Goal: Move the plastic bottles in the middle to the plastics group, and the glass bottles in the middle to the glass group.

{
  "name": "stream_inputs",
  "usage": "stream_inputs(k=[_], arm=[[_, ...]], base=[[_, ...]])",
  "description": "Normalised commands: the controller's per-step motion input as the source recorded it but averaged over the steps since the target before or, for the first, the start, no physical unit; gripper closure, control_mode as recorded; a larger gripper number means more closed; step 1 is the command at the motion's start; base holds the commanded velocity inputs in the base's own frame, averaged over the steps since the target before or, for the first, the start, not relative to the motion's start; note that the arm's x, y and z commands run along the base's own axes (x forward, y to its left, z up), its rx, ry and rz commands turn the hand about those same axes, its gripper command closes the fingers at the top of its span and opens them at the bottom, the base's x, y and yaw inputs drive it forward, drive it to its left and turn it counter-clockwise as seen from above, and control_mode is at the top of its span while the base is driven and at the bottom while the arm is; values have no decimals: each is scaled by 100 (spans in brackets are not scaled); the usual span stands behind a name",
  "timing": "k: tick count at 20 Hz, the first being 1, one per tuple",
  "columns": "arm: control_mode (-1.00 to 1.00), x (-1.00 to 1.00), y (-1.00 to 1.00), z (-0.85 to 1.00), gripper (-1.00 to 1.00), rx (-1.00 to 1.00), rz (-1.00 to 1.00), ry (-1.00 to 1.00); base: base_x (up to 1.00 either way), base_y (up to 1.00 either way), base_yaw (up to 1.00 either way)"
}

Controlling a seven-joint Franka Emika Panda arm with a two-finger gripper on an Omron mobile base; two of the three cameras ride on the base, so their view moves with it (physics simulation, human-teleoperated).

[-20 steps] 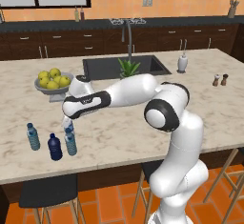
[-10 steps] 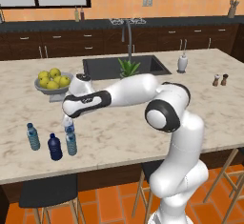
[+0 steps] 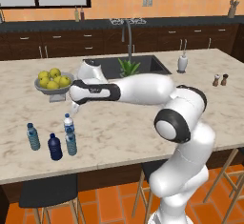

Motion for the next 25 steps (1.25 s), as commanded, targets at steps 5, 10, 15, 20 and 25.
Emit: stream_inputs(k=[5,10,15,20,25], arm=[[-100,-13,-97,34,-100,0,-13,0],[-100,-29,-100,25,-100,0,-14,0],[-100,-30,-100,25,-100,0,-26,0],[-100,-35,-100,20,-100,0,-32,0],[-100,-49,-100,20,-100,1,-40,1]], base=[[0,0,0],[0,0,0],[0,0,0],[0,0,0],[0,0,0]])
